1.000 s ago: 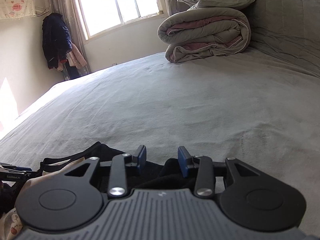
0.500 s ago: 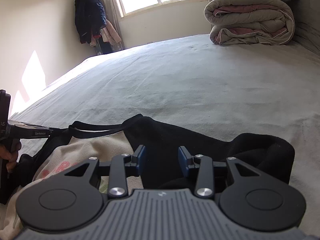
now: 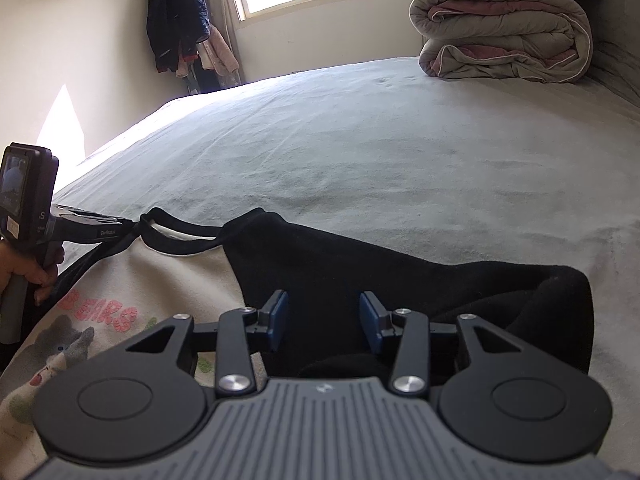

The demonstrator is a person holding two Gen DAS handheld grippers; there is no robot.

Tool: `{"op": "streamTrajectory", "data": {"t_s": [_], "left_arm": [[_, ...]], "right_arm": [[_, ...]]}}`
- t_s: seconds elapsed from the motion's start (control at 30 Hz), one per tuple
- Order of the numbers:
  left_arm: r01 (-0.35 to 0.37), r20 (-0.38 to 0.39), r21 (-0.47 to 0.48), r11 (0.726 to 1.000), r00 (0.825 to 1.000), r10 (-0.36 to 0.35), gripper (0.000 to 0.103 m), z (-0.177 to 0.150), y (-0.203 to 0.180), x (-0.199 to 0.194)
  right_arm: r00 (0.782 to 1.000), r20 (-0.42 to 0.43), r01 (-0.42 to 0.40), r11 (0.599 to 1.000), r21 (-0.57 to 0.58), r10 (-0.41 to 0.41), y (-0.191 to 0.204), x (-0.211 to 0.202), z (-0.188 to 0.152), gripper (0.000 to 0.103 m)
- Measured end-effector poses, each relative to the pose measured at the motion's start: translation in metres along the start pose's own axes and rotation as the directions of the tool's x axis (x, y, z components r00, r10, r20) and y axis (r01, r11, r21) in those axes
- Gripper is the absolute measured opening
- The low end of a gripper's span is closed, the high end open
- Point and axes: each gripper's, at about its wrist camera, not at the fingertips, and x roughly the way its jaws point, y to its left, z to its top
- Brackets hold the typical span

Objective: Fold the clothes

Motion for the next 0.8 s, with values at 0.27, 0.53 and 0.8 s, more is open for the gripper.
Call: {"op": "streamTrajectory", "data": {"t_s": [0.27, 0.53, 0.8], "left_arm": [[0.048, 0.023, -0.229, 0.972, 0.999, -0.044, 0.058, -0.021, 0.043, -0.05], [0.086, -0.001, -0.245, 0.966, 0.996, -0.089, 0.064, -0.062, 0.061, -0.101], [0.173, 0.007, -0.271, 0.947, 0.984, -0.178, 0.075, -0.098, 0.08, -0.148]], "right_arm": [[1.0, -0.007, 0.001, 1.0, -0.021, -0.001, 0.003, 0.001, -0.001, 0.059], [0.999, -0.039, -0.014, 0.999, 0.041, 0.015, 0.021, -0.032, 0.02, 0.059], [0.992, -0.103, -0.069, 0.994, 0.087, 0.078, 0.046, -0.071, 0.03, 0.059]]}}
